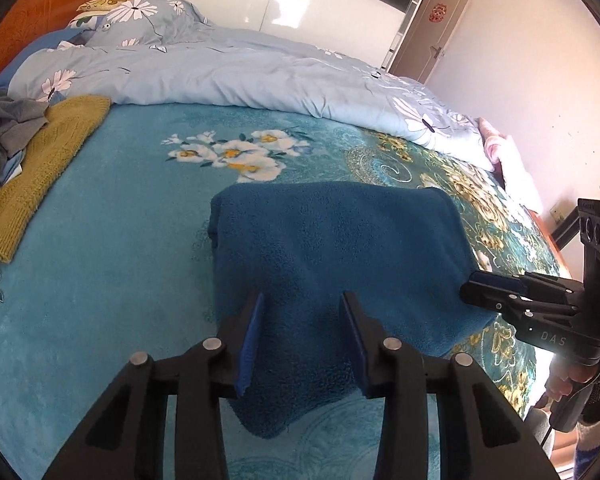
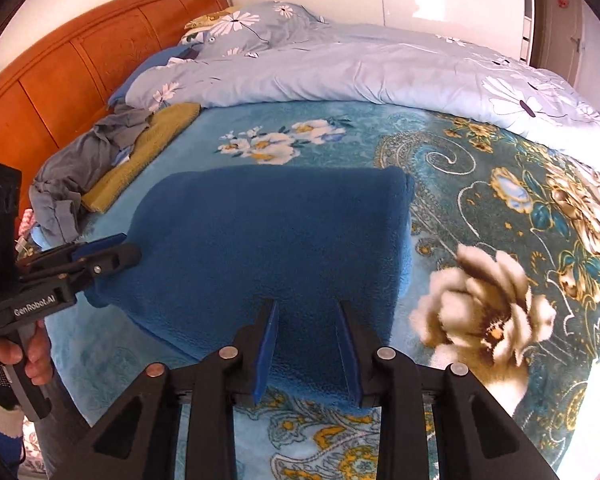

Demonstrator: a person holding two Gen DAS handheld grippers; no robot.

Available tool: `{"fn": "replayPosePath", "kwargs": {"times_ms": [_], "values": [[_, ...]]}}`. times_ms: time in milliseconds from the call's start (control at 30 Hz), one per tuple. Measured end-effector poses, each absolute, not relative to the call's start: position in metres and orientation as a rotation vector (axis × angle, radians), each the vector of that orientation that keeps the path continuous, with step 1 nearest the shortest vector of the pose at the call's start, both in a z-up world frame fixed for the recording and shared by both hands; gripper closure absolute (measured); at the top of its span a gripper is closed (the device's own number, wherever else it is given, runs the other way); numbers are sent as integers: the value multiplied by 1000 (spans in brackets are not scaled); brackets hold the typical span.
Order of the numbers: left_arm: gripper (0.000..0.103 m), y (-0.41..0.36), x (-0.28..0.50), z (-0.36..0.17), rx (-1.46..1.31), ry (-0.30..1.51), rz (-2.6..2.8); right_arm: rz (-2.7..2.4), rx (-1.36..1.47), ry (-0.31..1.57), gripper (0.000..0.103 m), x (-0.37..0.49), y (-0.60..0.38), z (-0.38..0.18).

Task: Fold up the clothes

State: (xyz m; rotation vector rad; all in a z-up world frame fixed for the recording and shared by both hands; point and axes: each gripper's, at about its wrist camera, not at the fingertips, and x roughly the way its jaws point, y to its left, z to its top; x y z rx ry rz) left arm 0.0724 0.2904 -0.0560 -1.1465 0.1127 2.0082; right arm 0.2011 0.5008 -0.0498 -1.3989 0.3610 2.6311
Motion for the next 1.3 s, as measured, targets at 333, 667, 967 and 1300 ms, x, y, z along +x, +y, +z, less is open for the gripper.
{"fn": "replayPosePath", "kwargs": {"times_ms": [333, 667, 967, 1300], "values": [[62, 293, 71, -82, -1192, 122, 1987, 2575, -1473, 424, 73, 202, 514, -81], [62, 286, 71, -56, -1137, 71, 1990, 2631, -1403, 455, 73, 210, 515, -68], [18, 276, 44, -56, -1179, 0, 2043, 2615, -1240, 602, 28, 218, 547, -60], [12, 296, 14, -110, -1380, -136, 1735, 2640, -1293, 980, 12, 196, 579, -102]]}}
